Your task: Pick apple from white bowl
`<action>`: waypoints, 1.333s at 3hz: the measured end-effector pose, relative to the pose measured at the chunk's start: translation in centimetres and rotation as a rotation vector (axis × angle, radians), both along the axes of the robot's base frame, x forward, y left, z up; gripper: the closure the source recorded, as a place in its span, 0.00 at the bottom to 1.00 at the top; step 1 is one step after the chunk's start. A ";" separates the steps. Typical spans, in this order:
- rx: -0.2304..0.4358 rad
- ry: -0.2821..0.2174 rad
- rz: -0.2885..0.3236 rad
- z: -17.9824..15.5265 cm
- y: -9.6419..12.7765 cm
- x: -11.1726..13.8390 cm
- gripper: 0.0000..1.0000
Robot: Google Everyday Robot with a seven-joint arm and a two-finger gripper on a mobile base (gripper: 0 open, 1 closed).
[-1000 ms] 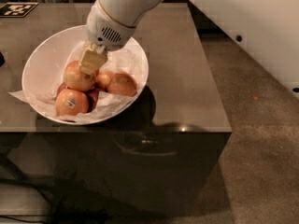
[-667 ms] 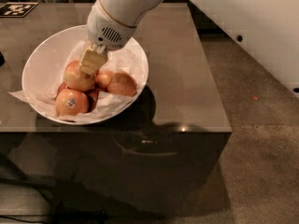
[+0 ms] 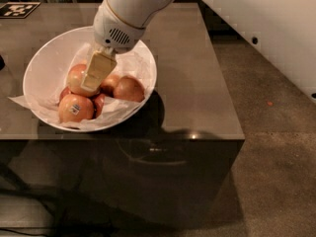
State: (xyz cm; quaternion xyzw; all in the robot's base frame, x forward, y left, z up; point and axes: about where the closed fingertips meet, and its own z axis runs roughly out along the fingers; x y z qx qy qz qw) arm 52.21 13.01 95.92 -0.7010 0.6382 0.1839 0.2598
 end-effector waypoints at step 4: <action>-0.016 0.017 -0.054 0.9 1.5 0.7 0.00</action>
Offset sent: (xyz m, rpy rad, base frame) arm 0.0000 0.0000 0.0000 0.0000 0.0000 0.0000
